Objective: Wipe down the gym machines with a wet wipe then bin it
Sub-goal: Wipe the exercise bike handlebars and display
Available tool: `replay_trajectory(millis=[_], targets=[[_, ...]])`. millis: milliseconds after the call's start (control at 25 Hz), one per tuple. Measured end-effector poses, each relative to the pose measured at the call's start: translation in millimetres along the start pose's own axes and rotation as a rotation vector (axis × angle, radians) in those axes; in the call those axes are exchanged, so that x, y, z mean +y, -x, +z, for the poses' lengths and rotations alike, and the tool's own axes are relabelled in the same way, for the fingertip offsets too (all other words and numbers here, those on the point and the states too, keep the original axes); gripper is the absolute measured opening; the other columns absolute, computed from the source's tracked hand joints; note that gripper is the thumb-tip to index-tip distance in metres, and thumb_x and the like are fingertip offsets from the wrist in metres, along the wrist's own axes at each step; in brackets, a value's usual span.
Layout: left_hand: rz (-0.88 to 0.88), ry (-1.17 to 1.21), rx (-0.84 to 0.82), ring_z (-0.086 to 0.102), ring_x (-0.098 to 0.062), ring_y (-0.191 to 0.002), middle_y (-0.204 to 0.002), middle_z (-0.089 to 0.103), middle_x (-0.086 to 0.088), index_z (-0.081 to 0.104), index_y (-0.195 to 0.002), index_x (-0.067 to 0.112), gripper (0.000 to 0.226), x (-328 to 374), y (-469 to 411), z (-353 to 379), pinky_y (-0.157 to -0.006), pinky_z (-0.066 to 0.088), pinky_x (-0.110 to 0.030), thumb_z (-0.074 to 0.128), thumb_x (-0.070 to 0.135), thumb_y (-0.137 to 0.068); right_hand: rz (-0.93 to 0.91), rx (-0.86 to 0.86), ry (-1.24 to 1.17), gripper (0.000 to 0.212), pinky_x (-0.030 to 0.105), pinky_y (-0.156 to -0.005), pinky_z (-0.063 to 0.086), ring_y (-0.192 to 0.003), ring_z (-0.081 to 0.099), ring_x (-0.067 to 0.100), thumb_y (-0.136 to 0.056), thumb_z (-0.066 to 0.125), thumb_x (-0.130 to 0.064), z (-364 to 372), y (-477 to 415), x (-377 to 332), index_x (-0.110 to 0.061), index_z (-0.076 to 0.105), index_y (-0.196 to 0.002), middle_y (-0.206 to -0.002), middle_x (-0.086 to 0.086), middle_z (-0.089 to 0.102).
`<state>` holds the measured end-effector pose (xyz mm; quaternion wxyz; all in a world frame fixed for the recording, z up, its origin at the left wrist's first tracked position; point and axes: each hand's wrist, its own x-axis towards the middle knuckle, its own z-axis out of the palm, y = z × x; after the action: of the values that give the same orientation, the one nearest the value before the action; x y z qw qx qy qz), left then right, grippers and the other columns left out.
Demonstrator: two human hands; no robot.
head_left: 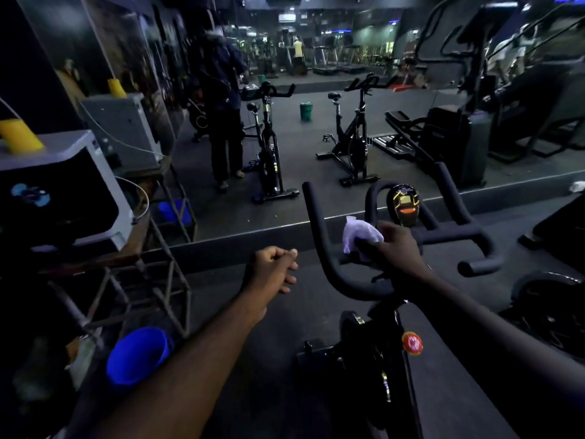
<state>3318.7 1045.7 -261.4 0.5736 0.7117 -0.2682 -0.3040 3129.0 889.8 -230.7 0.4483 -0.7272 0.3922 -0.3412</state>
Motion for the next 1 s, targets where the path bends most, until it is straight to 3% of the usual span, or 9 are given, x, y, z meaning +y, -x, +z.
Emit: replay_trajectory(millis=[160,280,400,480,640,760,840,960,1000], targets=[[-0.161,0.249,0.01,0.06,-0.018,-0.058,-0.087,0.068,-0.008,0.063,-0.102,0.009,0.031,-3.5,-95.7,-2.0,-0.047,0.047,-0.026,0.058,0.04,-0.105,-0.122,0.139,0.253,0.008,0.017,-0.05,0.039,-0.056,0.055,0.007,-0.08,0.075,-0.016,42.6,-93.9,-21.2,-0.013,0.073,-0.073,-0.057,-0.002,0.061],[-0.238,0.33,-0.039,0.06,-0.02,-0.06,-0.093,0.068,-0.011,0.064,-0.11,0.007,0.046,-3.5,-165.5,0.4,-0.052,0.046,-0.028,0.051,0.051,-0.105,-0.162,0.233,0.371,0.011,0.021,-0.069,0.051,-0.076,0.071,0.014,-0.084,0.067,-0.019,80.9,-169.7,-32.9,-0.019,0.078,-0.085,-0.075,0.001,0.075],[-0.31,0.384,-0.068,0.059,-0.021,-0.058,-0.091,0.066,-0.012,0.065,-0.111,0.008,0.054,-5.4,-228.6,6.1,-0.05,0.046,-0.027,0.047,0.059,-0.104,-0.371,0.099,0.532,0.029,0.0,-0.081,0.039,-0.093,0.067,0.015,-0.084,0.061,-0.008,119.6,-219.5,-26.8,-0.017,0.079,-0.105,-0.102,0.002,0.076],[-0.347,0.392,-0.105,0.061,-0.024,-0.061,-0.092,0.067,-0.013,0.066,-0.111,0.007,0.06,-7.6,-265.9,10.2,-0.05,0.048,-0.03,0.047,0.063,-0.103,-0.377,-0.048,0.566,0.02,0.007,-0.077,0.039,-0.094,0.065,0.013,-0.093,0.063,-0.019,138.4,-228.4,-14.8,-0.017,0.075,-0.109,-0.103,-0.003,0.067],[-0.411,0.382,-0.135,0.06,-0.023,-0.06,-0.093,0.066,-0.014,0.065,-0.107,0.009,0.061,-15.0,-301.4,17.3,-0.047,0.048,-0.029,0.043,0.067,-0.103,-0.31,-0.111,0.4,0.04,0.027,-0.082,0.046,-0.095,0.07,0.024,-0.092,0.047,-0.037,146.0,-252.0,14.1,-0.01,0.075,-0.102,-0.102,0.007,0.074],[-0.425,0.389,-0.134,0.06,-0.022,-0.06,-0.093,0.066,-0.014,0.065,-0.108,0.008,0.065,-10.4,-320.4,24.5,-0.046,0.048,-0.028,0.041,0.068,-0.103,-0.094,-0.179,0.094,0.039,0.031,-0.06,0.051,-0.059,0.068,0.027,-0.088,0.043,-0.034,161.4,-266.3,1.6,-0.018,0.067,-0.061,-0.064,0.009,0.067],[-0.421,0.397,-0.124,0.061,-0.023,-0.061,-0.094,0.066,-0.015,0.065,-0.109,0.007,0.068,-8.4,-326.1,31.3,-0.046,0.048,-0.028,0.039,0.069,-0.102,0.058,-0.199,-0.116,0.039,0.031,-0.053,0.047,-0.052,0.061,0.034,-0.086,0.046,-0.023,163.2,-274.8,-1.6,-0.012,0.058,-0.05,-0.057,0.019,0.058],[-0.424,0.347,-0.123,0.063,-0.024,-0.064,-0.097,0.069,-0.015,0.066,-0.109,0.007,0.072,-6.6,-323.0,36.6,-0.047,0.05,-0.03,0.036,0.072,-0.101,0.179,-0.261,-0.325,0.027,0.037,-0.058,0.046,-0.061,0.059,0.037,-0.064,0.072,-0.02,151.4,-273.1,7.6,0.002,0.056,-0.06,-0.068,0.027,0.058],[-0.427,0.339,-0.131,0.064,-0.024,-0.065,-0.098,0.07,-0.015,0.066,-0.109,0.007,0.073,-4.7,-322.0,36.9,-0.047,0.051,-0.03,0.036,0.073,-0.101,0.109,-0.227,-0.273,0.028,0.04,-0.064,0.051,-0.067,0.062,0.036,-0.066,0.076,-0.019,148.7,-268.2,14.8,0.004,0.06,-0.067,-0.075,0.026,0.063]])
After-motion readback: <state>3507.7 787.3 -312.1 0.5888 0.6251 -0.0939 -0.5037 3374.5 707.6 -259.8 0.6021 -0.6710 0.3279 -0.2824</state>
